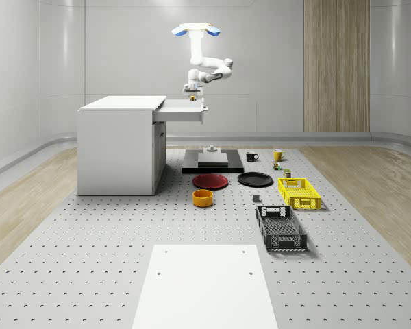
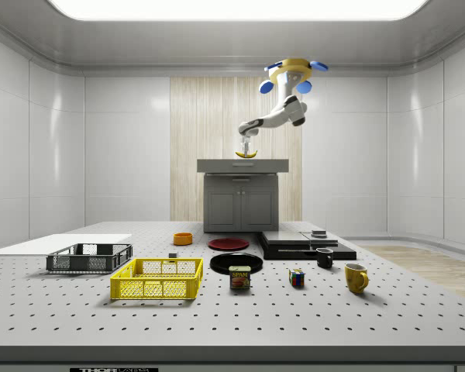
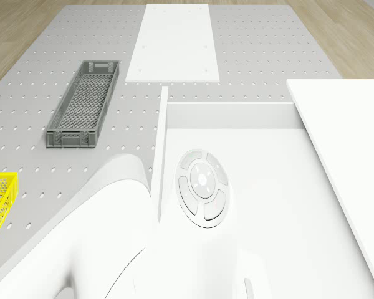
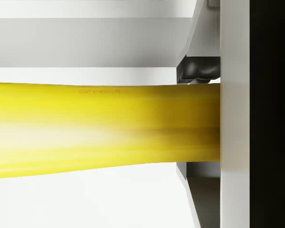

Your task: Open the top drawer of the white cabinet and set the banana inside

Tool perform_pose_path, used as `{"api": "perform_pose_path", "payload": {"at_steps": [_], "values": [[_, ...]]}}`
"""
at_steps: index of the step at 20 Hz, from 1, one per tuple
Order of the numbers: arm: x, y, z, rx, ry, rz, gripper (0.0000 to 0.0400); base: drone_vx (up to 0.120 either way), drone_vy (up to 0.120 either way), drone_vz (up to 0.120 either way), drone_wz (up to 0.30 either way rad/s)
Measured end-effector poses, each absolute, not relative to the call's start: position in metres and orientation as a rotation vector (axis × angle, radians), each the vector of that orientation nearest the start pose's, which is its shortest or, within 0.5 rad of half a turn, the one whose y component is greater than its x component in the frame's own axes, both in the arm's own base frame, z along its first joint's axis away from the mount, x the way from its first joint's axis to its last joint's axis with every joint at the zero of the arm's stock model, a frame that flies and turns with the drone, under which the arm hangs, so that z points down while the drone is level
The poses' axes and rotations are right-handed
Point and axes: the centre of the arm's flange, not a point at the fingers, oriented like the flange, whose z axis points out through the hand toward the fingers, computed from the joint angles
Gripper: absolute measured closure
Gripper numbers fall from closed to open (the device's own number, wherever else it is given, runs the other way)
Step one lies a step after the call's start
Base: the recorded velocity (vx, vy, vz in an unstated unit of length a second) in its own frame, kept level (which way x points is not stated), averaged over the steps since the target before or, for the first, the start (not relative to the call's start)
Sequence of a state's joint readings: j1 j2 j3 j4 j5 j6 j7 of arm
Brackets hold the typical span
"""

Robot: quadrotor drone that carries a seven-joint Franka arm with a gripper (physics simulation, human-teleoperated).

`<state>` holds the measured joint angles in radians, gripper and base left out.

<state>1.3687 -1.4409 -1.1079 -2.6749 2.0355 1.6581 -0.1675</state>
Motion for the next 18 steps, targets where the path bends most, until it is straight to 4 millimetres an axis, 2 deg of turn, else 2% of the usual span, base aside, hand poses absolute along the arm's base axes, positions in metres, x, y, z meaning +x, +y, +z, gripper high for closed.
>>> {"api": "perform_pose_path", "payload": {"at_steps": [5,9,18], "values": [[0.341,0.022,0.587,-0.009,-0.001,0.785,0.0210,0.000,-0.112,0.000,0.000],[0.341,0.022,0.598,-0.009,-0.001,0.785,0.0210,0.000,0.000,0.000,0.000],[0.341,0.022,0.635,-0.009,-0.001,0.785,0.0210,0.000,0.000,0.000,0.000]]}}
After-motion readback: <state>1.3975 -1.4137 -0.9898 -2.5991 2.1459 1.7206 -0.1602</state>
